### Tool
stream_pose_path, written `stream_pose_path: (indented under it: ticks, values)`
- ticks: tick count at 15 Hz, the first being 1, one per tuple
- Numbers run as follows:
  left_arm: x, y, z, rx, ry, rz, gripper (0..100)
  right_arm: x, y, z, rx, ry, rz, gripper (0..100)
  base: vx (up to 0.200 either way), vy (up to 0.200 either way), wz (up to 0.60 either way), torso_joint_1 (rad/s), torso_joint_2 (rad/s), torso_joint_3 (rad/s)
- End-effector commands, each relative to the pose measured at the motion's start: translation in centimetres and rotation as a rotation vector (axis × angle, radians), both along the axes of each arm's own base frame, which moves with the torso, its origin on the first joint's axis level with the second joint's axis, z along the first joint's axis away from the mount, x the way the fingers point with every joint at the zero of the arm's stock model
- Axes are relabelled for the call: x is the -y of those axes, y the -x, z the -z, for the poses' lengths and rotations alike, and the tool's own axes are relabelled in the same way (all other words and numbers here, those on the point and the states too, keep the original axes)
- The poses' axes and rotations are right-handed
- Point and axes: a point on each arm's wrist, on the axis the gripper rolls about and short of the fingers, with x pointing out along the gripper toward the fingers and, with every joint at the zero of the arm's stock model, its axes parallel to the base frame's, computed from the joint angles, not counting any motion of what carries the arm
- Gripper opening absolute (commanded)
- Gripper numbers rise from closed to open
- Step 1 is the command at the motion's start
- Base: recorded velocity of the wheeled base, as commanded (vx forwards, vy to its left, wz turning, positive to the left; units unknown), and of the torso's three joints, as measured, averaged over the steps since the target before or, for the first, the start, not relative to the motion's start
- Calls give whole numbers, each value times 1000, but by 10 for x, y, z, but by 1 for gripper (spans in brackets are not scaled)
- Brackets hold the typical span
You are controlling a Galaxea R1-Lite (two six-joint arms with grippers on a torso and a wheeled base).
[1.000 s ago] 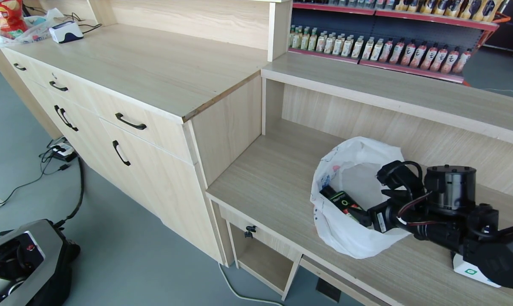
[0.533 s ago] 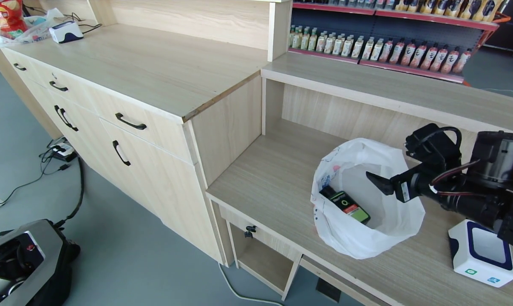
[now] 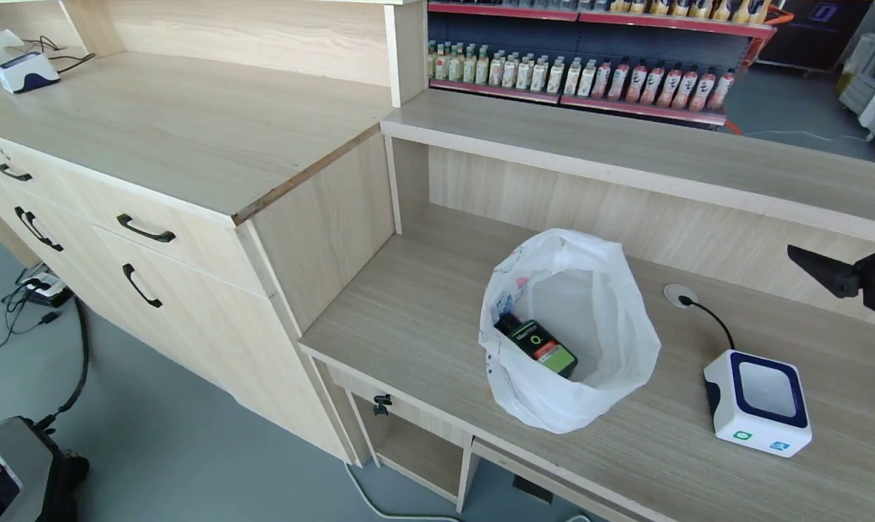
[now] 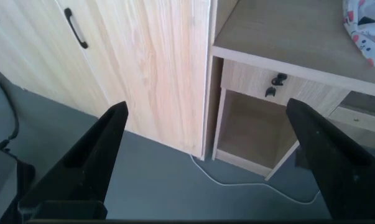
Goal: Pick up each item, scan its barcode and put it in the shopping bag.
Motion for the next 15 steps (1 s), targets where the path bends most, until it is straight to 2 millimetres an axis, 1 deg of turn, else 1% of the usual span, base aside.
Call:
stream_pose_path:
  ticks: [1,2,4,6,8,9,10,11,12,13,15]
  values:
    - [0,0,0,0,0,0,100,7,17,-28,81,17,54,100,0,0,-600,2,2,-2]
    - [0,0,0,0,0,1,100,16,21,-37,59,12,117,100,0,0,-600,2,-7,2]
    - [0,0,0,0,-1,0,100,26,25,-48,-9,-50,246,100,0,0,-600,0,-2,0]
    - [0,0,0,0,-1,1,100,38,22,-46,-128,-143,380,100,0,0,-600,0,5,2]
    - [0,0,0,0,-1,1,100,55,9,-36,-206,-220,444,100,0,0,-600,2,7,0]
    - [0,0,0,0,-1,0,100,62,1,-24,-250,-252,461,100,0,0,0,0,0,0]
    - [0,0,0,0,0,1,100,67,-5,-18,-269,-273,465,100,0,0,0,0,0,0]
    - [0,0,0,0,0,1,100,80,-14,-10,-304,-321,462,100,0,0,0,0,0,0]
    - [0,0,0,0,0,0,100,90,-20,-7,-316,-340,445,100,0,0,0,0,0,0]
    - [0,0,0,0,-1,0,100,102,-29,1,-347,-374,397,100,0,0,0,0,0,0]
    - [0,0,0,0,0,1,100,109,-44,13,-390,-407,307,100,0,0,0,0,0,0]
